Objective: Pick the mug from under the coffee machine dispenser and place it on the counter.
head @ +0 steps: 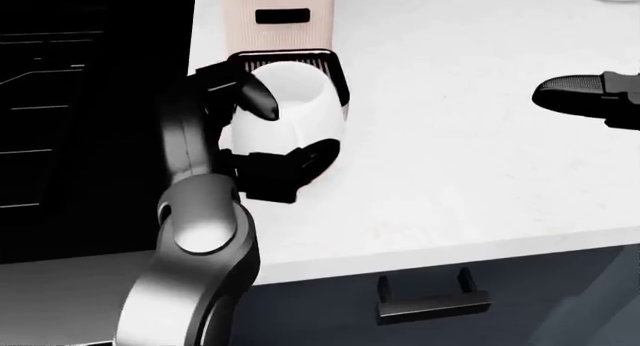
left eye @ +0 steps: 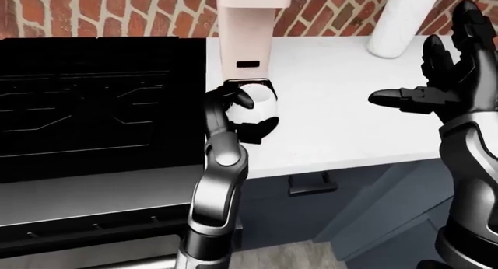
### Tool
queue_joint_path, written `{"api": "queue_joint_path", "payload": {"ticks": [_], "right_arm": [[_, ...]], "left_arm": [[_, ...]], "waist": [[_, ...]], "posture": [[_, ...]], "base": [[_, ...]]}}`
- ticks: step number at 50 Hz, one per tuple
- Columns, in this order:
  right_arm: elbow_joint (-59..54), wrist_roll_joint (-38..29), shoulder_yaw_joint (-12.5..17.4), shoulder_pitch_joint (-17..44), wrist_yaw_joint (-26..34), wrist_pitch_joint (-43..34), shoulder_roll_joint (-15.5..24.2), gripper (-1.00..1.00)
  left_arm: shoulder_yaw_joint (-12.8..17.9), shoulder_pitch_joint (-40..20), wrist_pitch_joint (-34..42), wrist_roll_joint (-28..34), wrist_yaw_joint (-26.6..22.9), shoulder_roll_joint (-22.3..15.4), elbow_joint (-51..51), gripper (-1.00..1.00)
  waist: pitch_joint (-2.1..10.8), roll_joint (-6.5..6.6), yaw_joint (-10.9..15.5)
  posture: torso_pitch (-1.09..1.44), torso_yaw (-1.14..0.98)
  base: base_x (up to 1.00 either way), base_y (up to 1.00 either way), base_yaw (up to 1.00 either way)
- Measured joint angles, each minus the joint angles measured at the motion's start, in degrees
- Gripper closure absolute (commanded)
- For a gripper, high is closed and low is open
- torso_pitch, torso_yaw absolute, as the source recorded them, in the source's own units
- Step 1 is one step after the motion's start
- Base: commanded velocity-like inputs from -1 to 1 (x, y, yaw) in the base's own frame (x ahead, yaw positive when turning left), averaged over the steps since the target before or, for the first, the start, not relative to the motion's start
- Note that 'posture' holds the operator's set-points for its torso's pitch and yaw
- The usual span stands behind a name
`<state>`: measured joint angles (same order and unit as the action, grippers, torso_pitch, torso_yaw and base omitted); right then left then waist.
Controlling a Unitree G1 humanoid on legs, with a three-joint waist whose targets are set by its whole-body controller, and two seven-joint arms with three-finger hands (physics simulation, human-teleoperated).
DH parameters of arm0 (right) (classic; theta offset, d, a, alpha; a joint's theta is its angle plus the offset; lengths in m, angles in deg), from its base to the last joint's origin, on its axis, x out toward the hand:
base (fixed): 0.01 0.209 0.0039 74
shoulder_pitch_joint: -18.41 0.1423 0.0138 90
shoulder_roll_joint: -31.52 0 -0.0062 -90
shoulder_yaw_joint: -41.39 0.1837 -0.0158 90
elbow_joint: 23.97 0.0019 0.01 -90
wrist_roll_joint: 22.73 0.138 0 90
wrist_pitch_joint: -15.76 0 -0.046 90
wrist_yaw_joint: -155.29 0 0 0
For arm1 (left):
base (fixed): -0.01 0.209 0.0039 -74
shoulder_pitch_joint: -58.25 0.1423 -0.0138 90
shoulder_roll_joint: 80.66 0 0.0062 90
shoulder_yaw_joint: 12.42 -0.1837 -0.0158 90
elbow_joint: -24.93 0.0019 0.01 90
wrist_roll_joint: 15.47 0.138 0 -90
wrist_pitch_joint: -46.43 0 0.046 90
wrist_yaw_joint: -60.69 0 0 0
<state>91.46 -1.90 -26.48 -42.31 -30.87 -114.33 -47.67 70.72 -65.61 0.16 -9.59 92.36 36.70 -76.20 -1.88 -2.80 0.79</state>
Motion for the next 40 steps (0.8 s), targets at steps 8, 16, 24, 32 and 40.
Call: {"api": "queue_joint_path", "payload": {"ticks": [8,16,24,32,40], "right_arm": [[0.25,0.03,0.18,-0.30,0.01,0.03,-0.06,-1.00],[0.53,-0.06,0.24,-0.51,-0.01,0.08,-0.17,-1.00],[0.42,-0.02,0.20,-0.50,0.05,-0.08,-0.22,-1.00],[0.49,-0.05,0.06,-0.36,0.10,0.01,-0.22,-1.00],[0.43,-0.01,0.04,-0.06,0.03,-0.16,-0.07,-1.00]], "left_arm": [[-0.09,1.89,-2.04,1.17,-0.91,-0.25,-0.48,1.00],[-1.89,7.10,-1.27,2.24,-1.77,0.78,-2.59,1.00],[-2.62,8.58,-3.95,3.15,-2.45,0.75,-2.20,1.00],[-2.28,8.66,-5.94,3.48,-3.09,0.72,-0.73,0.70],[-3.01,9.05,-5.08,2.81,-3.86,1.06,-1.31,-1.00]], "waist": [[0.30,-0.03,0.01],[0.29,-0.06,0.15],[0.58,-0.07,0.27],[0.73,-0.13,0.24],[0.78,-0.09,0.26]], "posture": [[0.00,0.00],[0.00,0.00],[0.00,0.00],[0.00,0.00],[0.00,0.00]], "base": [[0.00,0.00,0.00],[0.00,0.00,0.00],[0.00,0.00,0.00],[0.00,0.00,0.00],[0.00,0.00,0.00]]}}
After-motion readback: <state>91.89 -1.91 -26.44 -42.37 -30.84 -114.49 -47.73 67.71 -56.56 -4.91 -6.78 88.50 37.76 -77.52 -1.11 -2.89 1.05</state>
